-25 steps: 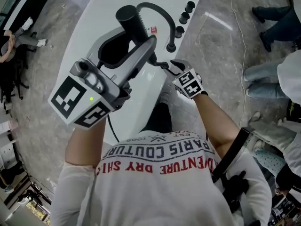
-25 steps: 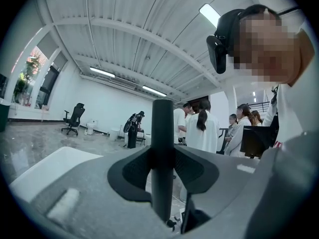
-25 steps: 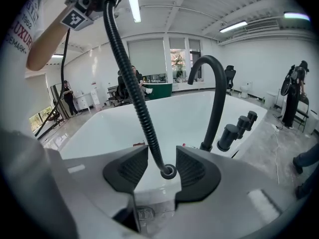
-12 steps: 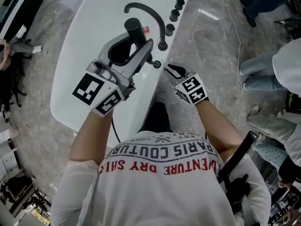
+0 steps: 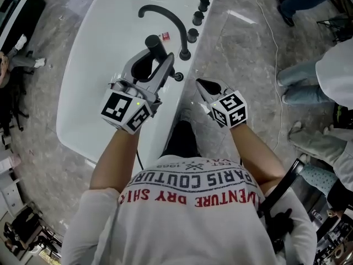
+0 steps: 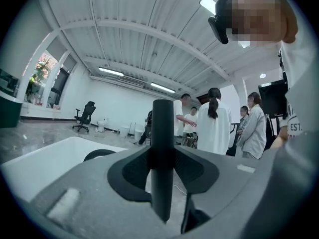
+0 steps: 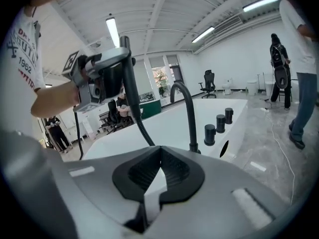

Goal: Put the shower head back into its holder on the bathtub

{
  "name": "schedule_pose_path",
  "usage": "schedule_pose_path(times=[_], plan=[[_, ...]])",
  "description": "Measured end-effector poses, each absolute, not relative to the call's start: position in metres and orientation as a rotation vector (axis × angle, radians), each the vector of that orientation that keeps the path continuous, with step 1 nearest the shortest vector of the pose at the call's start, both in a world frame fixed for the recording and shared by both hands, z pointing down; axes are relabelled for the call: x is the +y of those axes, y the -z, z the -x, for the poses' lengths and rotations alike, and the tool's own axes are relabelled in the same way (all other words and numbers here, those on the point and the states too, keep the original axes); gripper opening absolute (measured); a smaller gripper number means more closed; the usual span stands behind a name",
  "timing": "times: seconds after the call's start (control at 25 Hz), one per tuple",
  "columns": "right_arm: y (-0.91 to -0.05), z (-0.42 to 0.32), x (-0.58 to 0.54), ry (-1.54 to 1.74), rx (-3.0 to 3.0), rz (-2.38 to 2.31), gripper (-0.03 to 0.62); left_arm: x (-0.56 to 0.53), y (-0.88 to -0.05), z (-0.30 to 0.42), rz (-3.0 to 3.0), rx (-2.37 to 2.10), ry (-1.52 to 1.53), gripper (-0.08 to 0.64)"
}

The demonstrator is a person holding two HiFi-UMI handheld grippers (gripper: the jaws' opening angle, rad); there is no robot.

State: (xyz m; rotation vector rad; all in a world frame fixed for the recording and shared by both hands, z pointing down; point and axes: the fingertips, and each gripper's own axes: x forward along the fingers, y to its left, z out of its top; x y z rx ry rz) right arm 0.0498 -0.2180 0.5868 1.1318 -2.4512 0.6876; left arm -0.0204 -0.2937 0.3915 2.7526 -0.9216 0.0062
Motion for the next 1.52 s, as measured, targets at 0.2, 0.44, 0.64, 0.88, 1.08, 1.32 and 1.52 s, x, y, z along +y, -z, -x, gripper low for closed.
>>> schedule_pose_path(times=[0.2, 0.44, 0.64, 0.88, 1.08, 1.32, 1.52], plan=[[-0.588, -0.062, -0.205, -0.711, -2.432, -1.139, -0.002, -0.296, -0.432, 0.017, -2.693, -0.972, -0.017, 0.141], [-0.591, -0.075, -0.195, -0.740, -2.409, -1.163, -0.002, -0.304, -0.485, 0.013, -2.648, -0.996, -0.075, 0.141], [-0.602, -0.091, -0.180, -0.757, -2.375, -1.172, -0.001, -0.311, -0.525, 0.010, -2.603, -1.037, -0.098, 0.141], [-0.621, -0.110, -0.178, -0.790, -2.332, -1.199, -0.002, -0.321, -0.564, 0.003, -2.587, -1.061, -0.166, 0.141], [-0.628, -0.112, -0.177, -0.817, -2.316, -1.196, -0.001, -0.325, -0.584, 0.000, -2.574, -1.059, -0.225, 0.141], [-0.634, -0.114, -0.180, -0.830, -2.307, -1.203, -0.001, -0.323, -0.604, 0.000, -2.566, -1.045, -0.266, 0.141], [-0.639, -0.119, -0.178, -0.844, -2.290, -1.205, -0.001, -0.314, -0.617, -0.002, -2.585, -1.016, -0.317, 0.141]])
